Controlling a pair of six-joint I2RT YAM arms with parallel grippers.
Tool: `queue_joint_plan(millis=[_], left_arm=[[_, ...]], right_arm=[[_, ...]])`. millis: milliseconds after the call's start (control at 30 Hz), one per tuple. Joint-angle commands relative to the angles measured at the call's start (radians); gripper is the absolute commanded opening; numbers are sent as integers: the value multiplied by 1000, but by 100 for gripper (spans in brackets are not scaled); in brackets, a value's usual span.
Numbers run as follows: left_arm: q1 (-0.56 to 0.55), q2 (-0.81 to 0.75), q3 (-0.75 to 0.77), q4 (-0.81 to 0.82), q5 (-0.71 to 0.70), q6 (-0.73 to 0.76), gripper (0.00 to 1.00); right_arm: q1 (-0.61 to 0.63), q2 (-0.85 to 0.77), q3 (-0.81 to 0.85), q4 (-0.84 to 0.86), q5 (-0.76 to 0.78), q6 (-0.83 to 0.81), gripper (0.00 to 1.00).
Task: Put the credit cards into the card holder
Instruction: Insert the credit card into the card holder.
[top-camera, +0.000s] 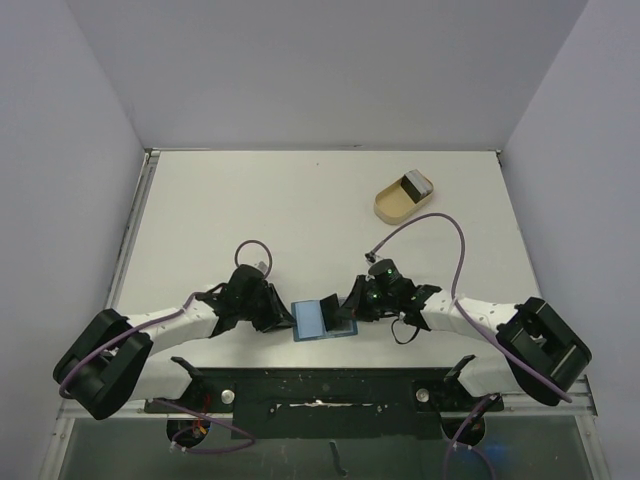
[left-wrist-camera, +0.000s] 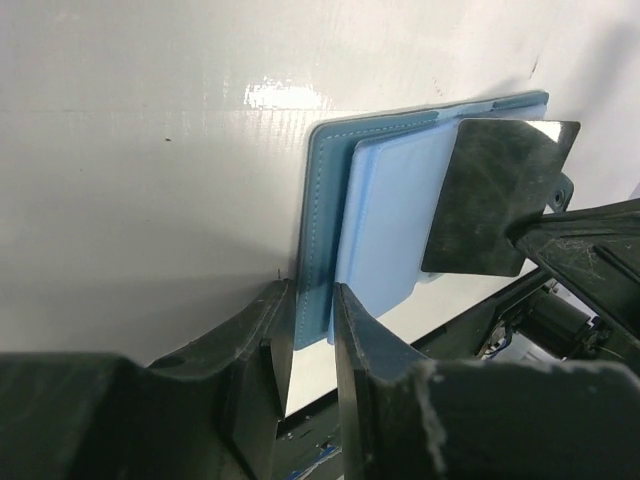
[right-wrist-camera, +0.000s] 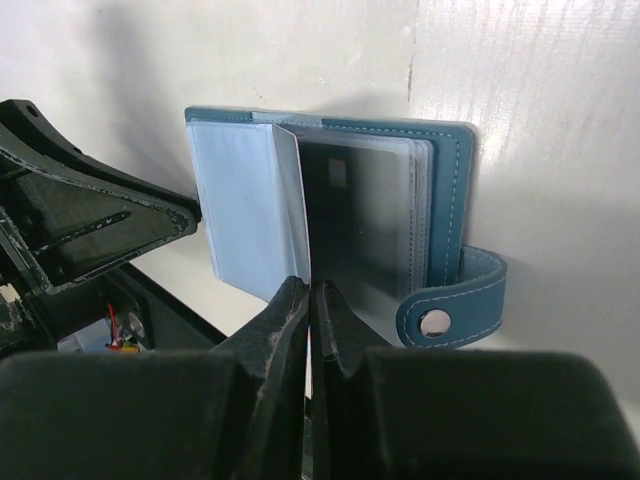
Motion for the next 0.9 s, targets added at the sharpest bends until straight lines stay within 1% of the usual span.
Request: queue_joint_plan(millis=[0, 133, 467, 867], left_arm=[[-3, 9, 32, 9, -7, 35, 22], [-5, 51, 28, 42, 20, 34, 21], [-9, 74, 11, 88, 21, 15, 13], [-7, 116, 20, 108, 23, 11, 9]], right_arm=[[5, 24, -11, 79, -21, 9, 2], [5, 31, -12, 80, -27, 9, 2], [1, 18, -21, 35, -26, -5, 3], [-24, 3, -53, 23, -46, -30, 5]])
